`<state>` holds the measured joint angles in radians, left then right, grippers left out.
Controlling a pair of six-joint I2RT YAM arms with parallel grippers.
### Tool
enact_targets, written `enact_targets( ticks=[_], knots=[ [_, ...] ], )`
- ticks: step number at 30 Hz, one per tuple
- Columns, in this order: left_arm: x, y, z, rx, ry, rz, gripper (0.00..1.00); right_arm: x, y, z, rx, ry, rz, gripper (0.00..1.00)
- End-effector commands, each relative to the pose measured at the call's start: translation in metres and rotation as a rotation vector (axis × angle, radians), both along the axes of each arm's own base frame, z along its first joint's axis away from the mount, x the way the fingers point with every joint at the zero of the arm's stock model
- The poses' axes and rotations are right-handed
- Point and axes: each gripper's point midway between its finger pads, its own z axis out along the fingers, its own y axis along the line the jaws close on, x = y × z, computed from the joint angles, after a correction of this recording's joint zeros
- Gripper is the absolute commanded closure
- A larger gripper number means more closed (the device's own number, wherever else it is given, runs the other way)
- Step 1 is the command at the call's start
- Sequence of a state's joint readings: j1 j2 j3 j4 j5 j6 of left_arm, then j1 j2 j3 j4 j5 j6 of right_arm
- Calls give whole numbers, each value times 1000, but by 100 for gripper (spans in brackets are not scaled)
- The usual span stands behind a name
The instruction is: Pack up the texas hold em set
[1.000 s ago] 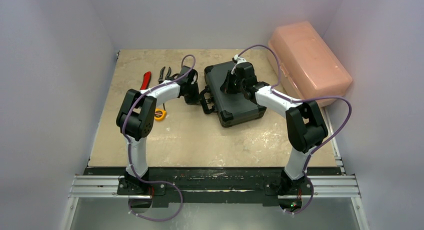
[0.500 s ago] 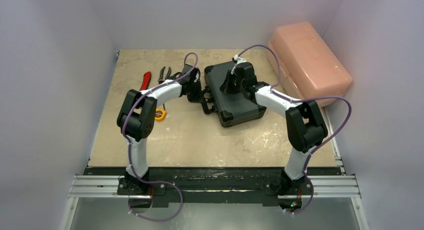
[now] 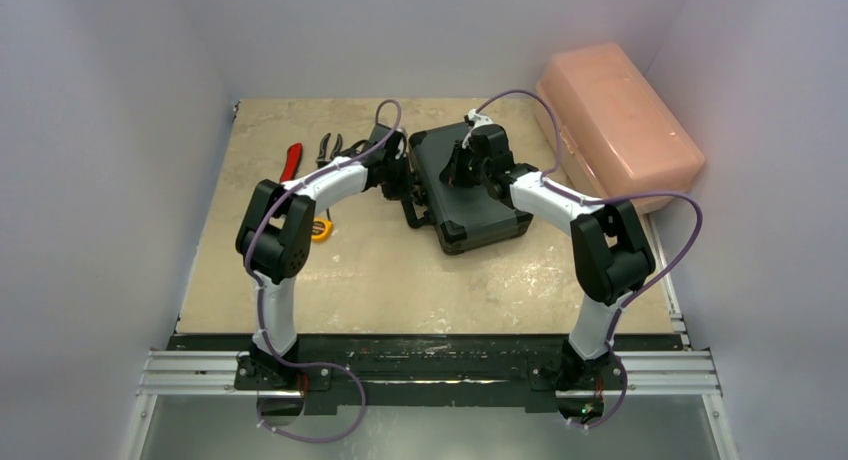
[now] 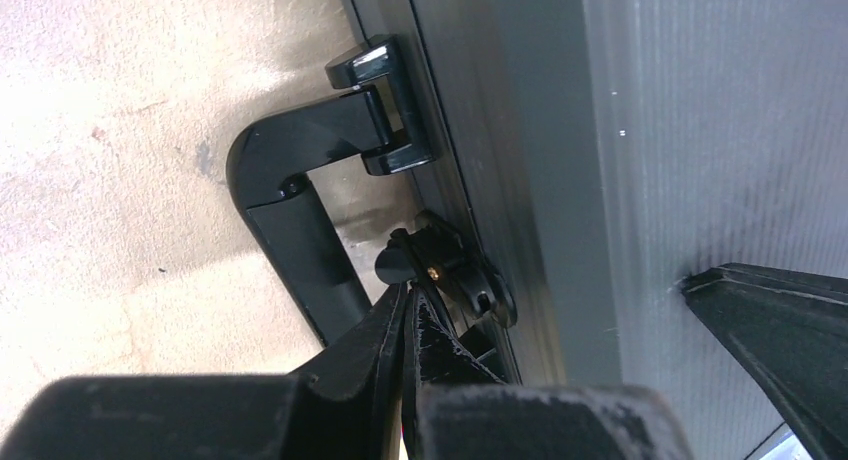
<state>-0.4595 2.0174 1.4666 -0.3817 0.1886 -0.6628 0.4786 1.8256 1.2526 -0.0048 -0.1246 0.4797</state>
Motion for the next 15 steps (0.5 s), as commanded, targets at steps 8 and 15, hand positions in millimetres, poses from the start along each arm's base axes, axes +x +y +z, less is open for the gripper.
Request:
enact_targets(
  ticks=[8,15],
  knots=[
    [16,-23,40,-74,-91,-22,100,-64,-34,-105,-208,344,10,100],
    [13,-27,48,-81,-105,-32,100,-64,-33,-106,-206,346,11,100]
  ],
)
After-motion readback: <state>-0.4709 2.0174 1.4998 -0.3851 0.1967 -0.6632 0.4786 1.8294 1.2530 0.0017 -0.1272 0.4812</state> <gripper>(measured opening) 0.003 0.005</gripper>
